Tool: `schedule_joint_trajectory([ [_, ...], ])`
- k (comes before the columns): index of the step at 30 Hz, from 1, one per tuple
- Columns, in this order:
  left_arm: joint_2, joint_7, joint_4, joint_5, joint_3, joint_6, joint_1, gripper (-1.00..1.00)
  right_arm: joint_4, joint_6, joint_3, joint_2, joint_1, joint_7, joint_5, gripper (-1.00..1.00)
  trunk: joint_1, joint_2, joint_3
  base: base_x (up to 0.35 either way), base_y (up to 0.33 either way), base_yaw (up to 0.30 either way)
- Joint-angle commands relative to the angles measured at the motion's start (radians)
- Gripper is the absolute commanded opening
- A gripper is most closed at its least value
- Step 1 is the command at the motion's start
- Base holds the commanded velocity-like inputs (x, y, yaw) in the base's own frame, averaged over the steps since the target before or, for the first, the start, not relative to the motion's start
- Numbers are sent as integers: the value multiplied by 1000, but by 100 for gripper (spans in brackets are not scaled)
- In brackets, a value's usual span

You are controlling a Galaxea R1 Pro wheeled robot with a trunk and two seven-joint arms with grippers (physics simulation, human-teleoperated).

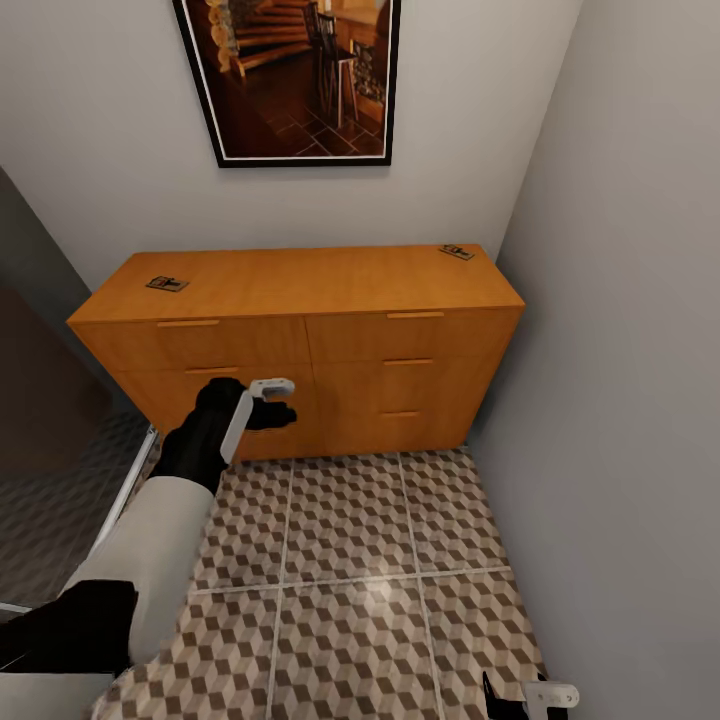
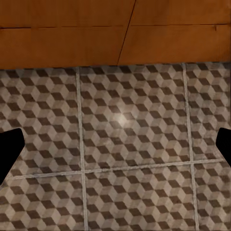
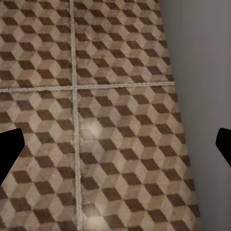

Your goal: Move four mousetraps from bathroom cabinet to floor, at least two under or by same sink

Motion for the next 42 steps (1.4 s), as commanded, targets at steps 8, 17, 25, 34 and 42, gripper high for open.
schedule_joint_trajectory([
  [8, -2, 12, 65, 7, 2, 5, -98, 100, 0, -3, 9, 0, 0, -2, -9, 100, 0, 0, -1, 0, 0, 0],
  [17, -1, 13, 76, 7, 2, 7, -105, 100, 0, -3, 9, 0, 0, -2, -9, 100, 0, 0, -1, 0, 0, 0],
  [25, -1, 13, 79, 7, 2, 9, -105, 100, 0, -3, 9, 0, 0, -2, -9, 100, 0, 0, -1, 0, 0, 0],
  [34, -1, 12, 77, 6, 2, 12, -106, 100, 0, -3, 9, 1, 0, -2, -9, 100, 0, 0, -1, 0, 0, 0],
  [42, -1, 11, 76, 5, 2, 12, -106, 100, 0, -3, 9, 1, 0, -2, -9, 100, 0, 0, -1, 0, 0, 0],
])
